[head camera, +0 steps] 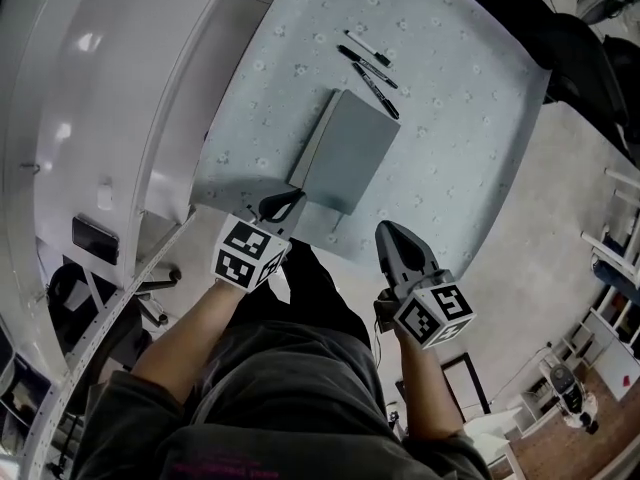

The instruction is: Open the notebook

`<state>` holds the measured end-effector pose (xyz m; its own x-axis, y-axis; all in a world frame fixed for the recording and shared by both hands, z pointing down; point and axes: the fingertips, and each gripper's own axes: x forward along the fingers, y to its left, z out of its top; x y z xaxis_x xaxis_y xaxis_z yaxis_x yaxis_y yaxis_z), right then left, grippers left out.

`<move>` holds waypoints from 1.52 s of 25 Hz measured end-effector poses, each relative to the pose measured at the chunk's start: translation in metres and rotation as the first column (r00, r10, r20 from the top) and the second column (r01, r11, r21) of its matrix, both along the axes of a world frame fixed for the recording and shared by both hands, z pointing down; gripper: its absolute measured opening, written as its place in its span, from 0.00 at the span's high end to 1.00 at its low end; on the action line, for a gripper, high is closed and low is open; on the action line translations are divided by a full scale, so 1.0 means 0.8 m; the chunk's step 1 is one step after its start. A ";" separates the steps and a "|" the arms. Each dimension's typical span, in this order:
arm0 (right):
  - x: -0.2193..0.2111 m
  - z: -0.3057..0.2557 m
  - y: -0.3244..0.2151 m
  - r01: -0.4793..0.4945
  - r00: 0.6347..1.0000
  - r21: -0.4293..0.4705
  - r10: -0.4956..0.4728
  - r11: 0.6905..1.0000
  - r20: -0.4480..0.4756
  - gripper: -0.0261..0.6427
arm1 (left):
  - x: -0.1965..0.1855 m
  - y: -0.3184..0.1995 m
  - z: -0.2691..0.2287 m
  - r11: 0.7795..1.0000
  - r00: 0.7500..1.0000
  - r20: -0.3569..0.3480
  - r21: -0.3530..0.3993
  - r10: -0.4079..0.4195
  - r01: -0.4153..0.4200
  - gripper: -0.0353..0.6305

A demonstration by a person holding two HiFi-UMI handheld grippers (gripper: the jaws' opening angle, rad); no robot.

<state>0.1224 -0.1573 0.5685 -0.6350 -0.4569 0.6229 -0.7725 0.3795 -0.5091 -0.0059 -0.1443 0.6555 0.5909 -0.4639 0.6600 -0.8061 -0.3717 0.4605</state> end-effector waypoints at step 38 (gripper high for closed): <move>0.238 -0.018 0.148 -0.512 0.859 0.037 0.510 0.858 0.048 0.96 | 0.286 0.058 -0.038 0.802 0.812 0.117 0.129 0.572 -0.584 0.93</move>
